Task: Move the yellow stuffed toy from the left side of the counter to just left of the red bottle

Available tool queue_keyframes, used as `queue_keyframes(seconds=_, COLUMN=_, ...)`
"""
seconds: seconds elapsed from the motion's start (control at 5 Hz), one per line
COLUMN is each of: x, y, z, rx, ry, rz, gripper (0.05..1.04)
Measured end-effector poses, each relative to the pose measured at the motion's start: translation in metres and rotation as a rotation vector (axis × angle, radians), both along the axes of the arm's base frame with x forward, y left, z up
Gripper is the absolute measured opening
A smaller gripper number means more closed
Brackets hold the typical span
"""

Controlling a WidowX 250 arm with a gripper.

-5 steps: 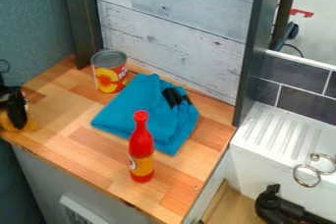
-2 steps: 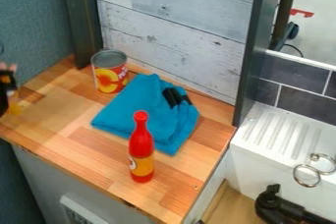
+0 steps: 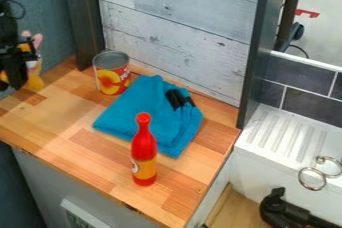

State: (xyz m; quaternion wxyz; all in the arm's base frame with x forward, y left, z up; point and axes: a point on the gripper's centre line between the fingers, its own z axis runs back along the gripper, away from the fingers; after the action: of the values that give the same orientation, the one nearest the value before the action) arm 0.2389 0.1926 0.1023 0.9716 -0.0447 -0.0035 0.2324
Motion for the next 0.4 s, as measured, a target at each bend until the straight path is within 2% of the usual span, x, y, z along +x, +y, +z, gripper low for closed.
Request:
queue_keyframes(seconds=0.2, x=-0.001, y=-0.041, z=-0.004, rx=-0.088, ry=0.068, rz=-0.13, gripper=0.324)
queue_keyframes(seconds=0.4, x=-0.005, y=-0.07, z=-0.024, rx=-0.116, ry=0.107, rz=-0.233, gripper=0.324)
